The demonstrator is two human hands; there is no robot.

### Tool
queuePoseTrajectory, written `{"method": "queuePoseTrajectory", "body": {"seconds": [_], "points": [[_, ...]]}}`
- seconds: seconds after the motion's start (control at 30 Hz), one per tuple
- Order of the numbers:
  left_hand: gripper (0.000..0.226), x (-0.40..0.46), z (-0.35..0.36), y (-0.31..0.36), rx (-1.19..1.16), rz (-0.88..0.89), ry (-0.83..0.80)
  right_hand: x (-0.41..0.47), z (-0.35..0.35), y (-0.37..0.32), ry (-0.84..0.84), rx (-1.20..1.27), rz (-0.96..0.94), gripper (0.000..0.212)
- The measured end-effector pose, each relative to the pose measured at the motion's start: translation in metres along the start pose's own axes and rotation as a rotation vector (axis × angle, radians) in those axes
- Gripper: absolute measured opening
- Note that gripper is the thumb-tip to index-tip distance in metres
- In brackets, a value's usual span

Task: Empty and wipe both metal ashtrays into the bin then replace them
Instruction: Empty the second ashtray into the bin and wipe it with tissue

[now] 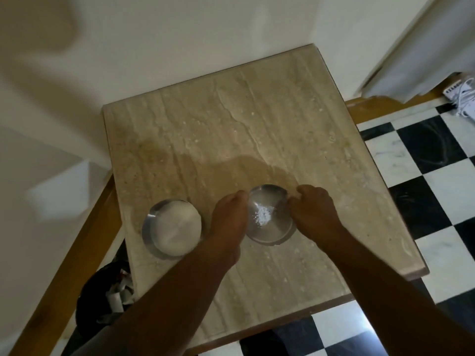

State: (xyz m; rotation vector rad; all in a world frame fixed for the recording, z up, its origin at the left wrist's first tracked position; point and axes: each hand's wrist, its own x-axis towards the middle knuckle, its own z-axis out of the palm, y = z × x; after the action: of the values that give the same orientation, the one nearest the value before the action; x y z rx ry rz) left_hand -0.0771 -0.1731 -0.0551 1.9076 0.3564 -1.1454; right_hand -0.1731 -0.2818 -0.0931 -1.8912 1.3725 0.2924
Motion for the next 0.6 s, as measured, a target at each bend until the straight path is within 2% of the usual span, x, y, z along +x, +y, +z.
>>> {"method": "queuePoseTrajectory", "body": {"seconds": [0.13, 0.33, 0.43, 0.6], "points": [[0.021, -0.010, 0.011, 0.001, -0.057, -0.046, -0.002, -0.002, 0.012, 0.001, -0.063, 0.012, -0.001, 0.033], [0.026, -0.007, 0.005, 0.001, -0.105, -0.084, 0.007, -0.004, 0.012, 0.001, -0.117, -0.187, -0.100, 0.023], [0.026, -0.008, -0.012, -0.003, -0.111, -0.075, -0.003, -0.014, 0.008, -0.008, -0.131, -0.153, -0.130, 0.025], [0.023, -0.020, -0.074, -0.010, -0.239, -0.095, 0.082, -0.051, 0.017, -0.055, -0.155, -0.081, -0.250, 0.025]]}}
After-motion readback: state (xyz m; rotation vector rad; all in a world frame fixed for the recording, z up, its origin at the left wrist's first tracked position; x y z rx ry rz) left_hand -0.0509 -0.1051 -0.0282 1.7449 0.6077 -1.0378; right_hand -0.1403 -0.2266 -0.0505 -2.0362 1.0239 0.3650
